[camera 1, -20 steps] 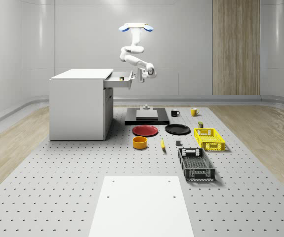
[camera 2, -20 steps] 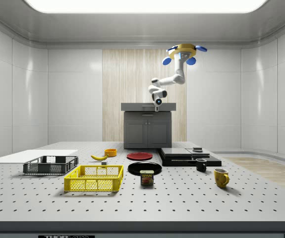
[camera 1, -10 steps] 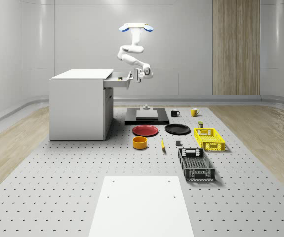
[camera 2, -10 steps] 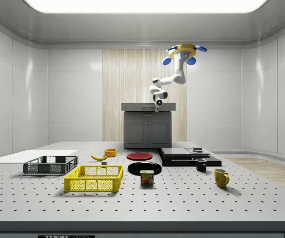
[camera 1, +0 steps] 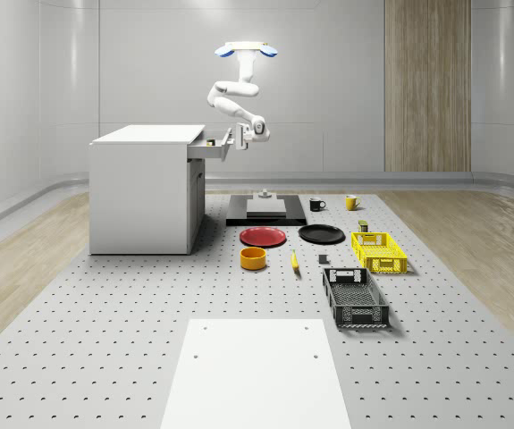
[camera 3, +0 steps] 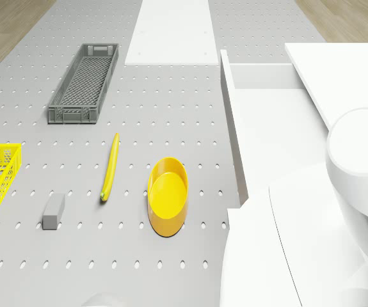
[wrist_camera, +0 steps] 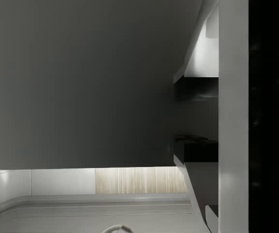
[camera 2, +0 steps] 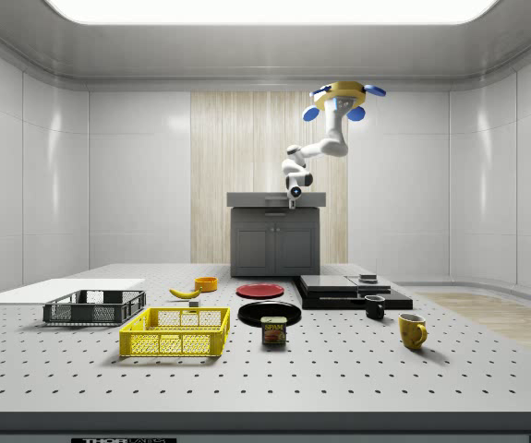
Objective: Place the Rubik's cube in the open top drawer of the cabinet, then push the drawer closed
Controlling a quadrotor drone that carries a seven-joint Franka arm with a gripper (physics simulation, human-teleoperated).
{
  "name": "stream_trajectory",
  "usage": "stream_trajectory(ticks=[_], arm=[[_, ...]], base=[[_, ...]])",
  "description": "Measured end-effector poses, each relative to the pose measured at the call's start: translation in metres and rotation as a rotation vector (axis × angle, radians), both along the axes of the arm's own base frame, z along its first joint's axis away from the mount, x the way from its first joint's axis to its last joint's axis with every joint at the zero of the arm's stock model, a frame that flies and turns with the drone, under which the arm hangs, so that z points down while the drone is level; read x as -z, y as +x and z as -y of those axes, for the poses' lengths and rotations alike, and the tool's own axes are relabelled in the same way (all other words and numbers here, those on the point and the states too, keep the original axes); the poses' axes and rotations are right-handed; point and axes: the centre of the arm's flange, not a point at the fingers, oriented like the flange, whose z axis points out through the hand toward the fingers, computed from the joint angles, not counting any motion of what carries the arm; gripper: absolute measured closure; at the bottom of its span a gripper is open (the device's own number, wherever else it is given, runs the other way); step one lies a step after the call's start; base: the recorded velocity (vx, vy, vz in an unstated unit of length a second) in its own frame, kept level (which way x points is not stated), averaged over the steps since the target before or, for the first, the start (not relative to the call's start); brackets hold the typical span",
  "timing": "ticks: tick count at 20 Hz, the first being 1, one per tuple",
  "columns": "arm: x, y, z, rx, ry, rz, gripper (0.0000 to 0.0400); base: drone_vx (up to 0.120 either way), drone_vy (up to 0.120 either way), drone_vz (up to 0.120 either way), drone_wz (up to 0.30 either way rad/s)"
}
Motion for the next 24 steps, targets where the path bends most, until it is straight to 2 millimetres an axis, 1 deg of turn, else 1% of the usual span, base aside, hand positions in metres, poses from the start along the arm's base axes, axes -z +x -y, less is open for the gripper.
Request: stream_trajectory(ticks=[1, 7, 8, 9, 15, 16, 17, 22, 23, 24], arm=[[-0.003, -0.012, -0.002, 0.000, 0.000, -0.009, 0.0295], [-0.001, 0.001, -0.035, 0.001, 0.000, 0.028, 0.0295], [-0.006, -0.008, -0.039, -0.001, 0.001, -0.010, 0.0294], [-0.008, -0.014, -0.042, -0.001, 0.001, -0.007, 0.0295], [-0.007, 0.001, -0.072, 0.000, 0.000, 0.029, 0.0295], [-0.009, -0.002, -0.077, -0.001, 0.001, 0.001, 0.0294], [-0.015, -0.013, -0.079, -0.002, 0.001, -0.009, 0.0294], [-0.016, 0.001, -0.103, 0.000, 0.000, 0.024, 0.0295], [-0.016, 0.003, -0.109, 0.000, 0.000, 0.028, 0.0295], [-0.019, 0.002, -0.114, -0.002, 0.001, 0.000, 0.0294]], base=[[0.000, 0.000, 0.000, 0.000], [0.000, 0.000, 0.000, 0.000], [0.000, 0.000, 0.000, 0.000], [0.000, 0.000, 0.000, 0.000], [0.000, 0.000, 0.000, 0.000], [0.000, 0.000, 0.000, 0.000], [0.000, 0.000, 0.000, 0.000], [0.000, 0.000, 0.000, 0.000], [0.000, -0.040, 0.000, 0.000], [0.000, -0.120, 0.000, 0.000]])
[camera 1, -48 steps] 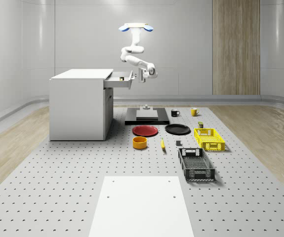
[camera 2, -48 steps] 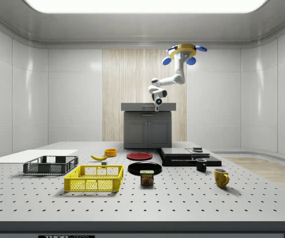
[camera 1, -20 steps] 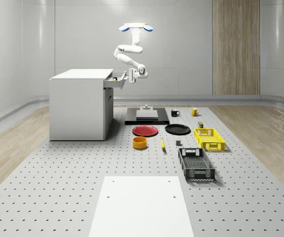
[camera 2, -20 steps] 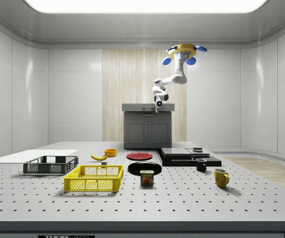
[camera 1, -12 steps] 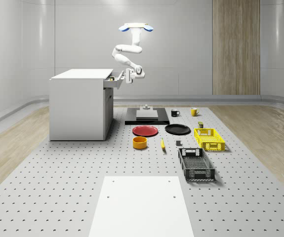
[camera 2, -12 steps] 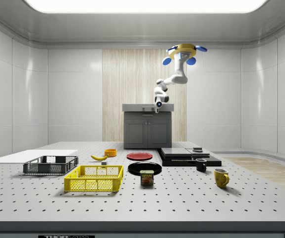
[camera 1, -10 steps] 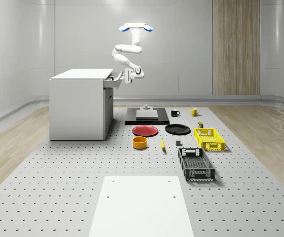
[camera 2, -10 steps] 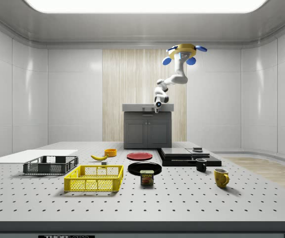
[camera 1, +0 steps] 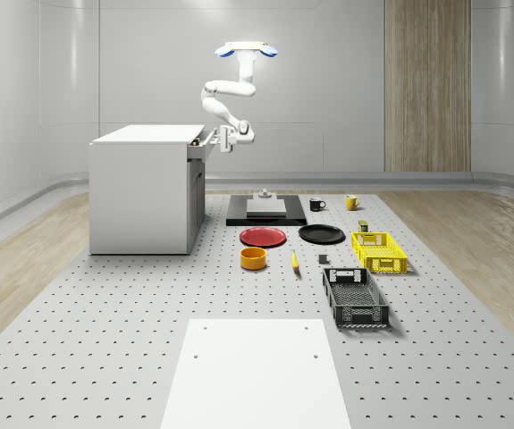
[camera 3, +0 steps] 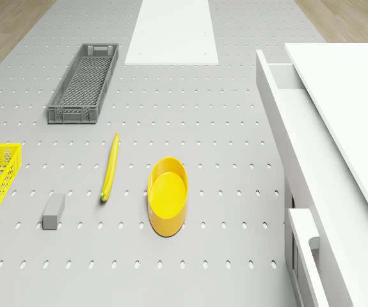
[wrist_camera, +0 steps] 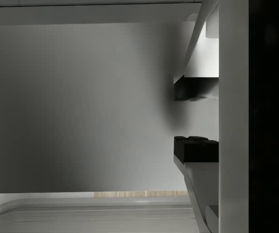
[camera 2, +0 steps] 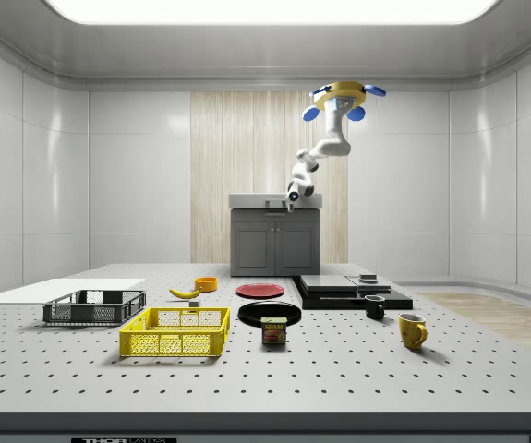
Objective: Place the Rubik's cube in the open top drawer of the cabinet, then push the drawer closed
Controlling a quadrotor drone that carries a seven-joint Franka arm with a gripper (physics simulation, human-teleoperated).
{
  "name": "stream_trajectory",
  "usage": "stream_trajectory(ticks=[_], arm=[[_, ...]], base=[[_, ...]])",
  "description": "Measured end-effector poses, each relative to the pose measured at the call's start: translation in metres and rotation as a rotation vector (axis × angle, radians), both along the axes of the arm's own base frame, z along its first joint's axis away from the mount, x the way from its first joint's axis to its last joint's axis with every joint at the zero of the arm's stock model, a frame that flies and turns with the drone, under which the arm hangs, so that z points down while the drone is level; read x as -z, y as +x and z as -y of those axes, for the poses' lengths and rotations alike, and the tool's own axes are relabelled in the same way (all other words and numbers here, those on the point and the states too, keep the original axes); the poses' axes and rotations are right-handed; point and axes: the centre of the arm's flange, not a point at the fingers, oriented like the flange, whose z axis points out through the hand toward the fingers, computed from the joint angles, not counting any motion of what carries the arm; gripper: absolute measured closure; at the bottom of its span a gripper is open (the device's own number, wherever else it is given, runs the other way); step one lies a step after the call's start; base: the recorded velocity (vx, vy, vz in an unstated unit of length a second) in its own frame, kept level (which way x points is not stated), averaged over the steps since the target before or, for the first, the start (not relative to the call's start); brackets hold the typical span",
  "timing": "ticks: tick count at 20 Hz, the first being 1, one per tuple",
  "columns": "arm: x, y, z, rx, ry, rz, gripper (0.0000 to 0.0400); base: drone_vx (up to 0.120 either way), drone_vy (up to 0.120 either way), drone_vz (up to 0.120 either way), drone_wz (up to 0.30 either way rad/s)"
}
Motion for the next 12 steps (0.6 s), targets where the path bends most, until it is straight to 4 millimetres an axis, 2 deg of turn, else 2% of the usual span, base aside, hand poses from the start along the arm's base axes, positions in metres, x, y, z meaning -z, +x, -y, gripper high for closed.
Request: stream_trajectory(ticks=[1, 5, 6, 12], arm=[[-0.007, -0.011, -0.002, -0.001, 0.001, -0.011, 0.0294], [-0.004, 0.001, -0.019, 0.001, 0.000, 0.018, 0.0295], [0.003, 0.012, -0.025, 0.002, 0.000, 0.050, 0.0300], [0.013, 0.016, -0.049, 0.001, -0.001, 0.049, 0.0296]], base=[[0.000, -0.120, 0.000, 0.000], [0.000, -0.110, 0.000, 0.000], [0.000, 0.040, 0.000, 0.000], [0.000, 0.120, 0.000, 0.000]])
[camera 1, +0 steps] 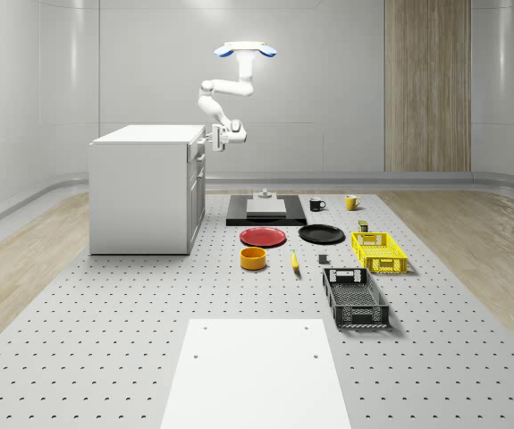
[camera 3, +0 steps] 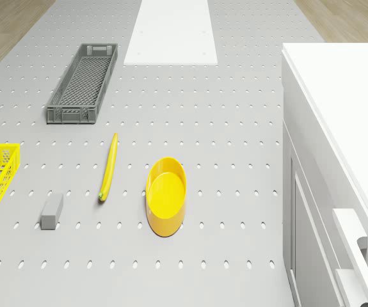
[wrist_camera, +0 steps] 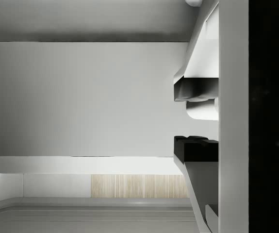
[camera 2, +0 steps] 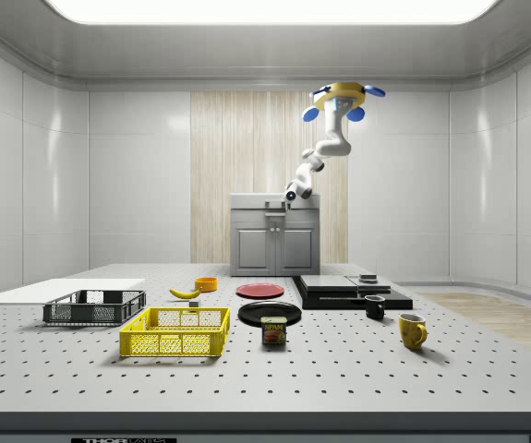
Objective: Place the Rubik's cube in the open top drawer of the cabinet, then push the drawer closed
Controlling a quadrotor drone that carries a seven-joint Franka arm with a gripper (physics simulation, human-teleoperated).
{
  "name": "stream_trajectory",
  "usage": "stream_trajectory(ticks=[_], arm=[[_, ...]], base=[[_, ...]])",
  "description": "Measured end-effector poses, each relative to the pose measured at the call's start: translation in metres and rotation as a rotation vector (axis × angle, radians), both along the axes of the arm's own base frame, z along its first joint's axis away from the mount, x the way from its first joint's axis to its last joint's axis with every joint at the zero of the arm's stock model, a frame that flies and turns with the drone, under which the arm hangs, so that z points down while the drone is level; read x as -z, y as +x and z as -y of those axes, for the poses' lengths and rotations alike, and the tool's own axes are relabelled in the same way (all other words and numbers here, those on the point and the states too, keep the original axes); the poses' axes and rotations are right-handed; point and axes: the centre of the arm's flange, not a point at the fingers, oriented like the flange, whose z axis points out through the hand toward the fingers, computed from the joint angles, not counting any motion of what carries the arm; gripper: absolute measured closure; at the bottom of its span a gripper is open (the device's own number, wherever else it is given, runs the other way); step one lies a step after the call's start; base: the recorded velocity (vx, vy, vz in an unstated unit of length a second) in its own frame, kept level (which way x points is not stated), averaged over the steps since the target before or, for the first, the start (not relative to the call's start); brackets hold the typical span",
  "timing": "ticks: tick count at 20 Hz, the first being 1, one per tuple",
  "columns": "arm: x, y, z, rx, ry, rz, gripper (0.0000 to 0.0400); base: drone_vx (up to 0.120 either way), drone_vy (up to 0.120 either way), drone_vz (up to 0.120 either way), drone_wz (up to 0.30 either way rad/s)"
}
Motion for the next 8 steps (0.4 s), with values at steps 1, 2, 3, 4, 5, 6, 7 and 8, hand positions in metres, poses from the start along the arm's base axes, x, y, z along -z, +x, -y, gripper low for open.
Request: stream_trajectory(ticks=[1, 2, 3, 4, 5, 6, 7, 8], arm=[[0.0008, 0.0004, -0.0023, -0.001, 0.000, 0.000, 0.0296], [0.0014, 0.0009, -0.0041, -0.002, 0.000, -0.001, 0.0296], [0.0020, 0.0014, -0.0056, -0.003, 0.000, -0.001, 0.0296], [0.0023, 0.0019, -0.0067, -0.004, -0.001, -0.001, 0.0295], [0.0025, 0.0024, -0.0076, -0.006, -0.001, -0.002, 0.0295], [0.0026, 0.0028, -0.0083, -0.007, -0.001, -0.002, 0.0295], [0.0027, 0.0031, -0.0090, -0.008, -0.001, -0.002, 0.0295], [0.0027, 0.0034, -0.0094, -0.009, -0.001, -0.002, 0.0295]], base=[[0.000, 0.040, 0.000, 0.000], [0.000, 0.000, 0.000, 0.000], [0.000, 0.000, 0.000, 0.000], [0.000, 0.000, 0.000, 0.000], [0.000, 0.000, 0.000, 0.000], [0.000, 0.000, 0.000, 0.000], [0.000, 0.000, 0.000, 0.000], [0.000, 0.000, 0.000, 0.000]])
